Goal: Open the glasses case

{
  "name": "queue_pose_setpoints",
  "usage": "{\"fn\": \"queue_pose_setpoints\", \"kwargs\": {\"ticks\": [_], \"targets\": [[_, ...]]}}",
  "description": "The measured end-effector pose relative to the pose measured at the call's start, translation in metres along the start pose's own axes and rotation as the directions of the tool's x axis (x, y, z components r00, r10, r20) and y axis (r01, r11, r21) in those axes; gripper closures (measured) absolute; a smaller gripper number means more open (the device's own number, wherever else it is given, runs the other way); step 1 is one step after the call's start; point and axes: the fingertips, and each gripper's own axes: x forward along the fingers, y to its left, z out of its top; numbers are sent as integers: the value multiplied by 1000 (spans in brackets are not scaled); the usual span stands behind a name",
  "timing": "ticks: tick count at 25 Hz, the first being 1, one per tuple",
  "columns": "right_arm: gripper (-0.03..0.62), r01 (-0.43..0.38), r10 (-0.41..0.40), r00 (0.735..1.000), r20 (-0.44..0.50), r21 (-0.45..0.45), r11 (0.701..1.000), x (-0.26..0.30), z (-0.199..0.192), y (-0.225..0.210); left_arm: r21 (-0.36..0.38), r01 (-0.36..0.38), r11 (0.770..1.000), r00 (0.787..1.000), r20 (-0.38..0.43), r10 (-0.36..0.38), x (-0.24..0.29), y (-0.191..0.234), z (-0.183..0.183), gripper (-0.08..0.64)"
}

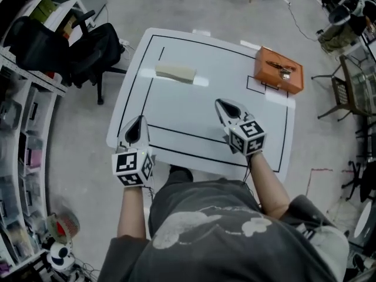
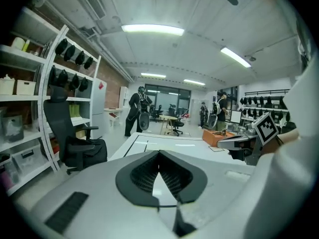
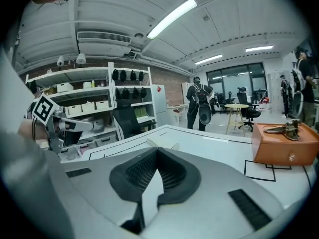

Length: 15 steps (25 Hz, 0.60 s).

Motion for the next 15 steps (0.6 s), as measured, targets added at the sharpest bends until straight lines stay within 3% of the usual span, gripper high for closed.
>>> {"fn": "queue_pose_setpoints", "kwargs": {"ticks": [7, 15], "targets": [[592, 111, -112, 994, 9, 6, 994, 39, 18, 0, 29, 135, 990, 989, -57, -133, 54, 33, 6, 558], [592, 205, -206, 979, 7, 7, 979, 70, 27, -15, 69, 268, 961, 956, -141, -256, 117, 42, 1, 558]]}}
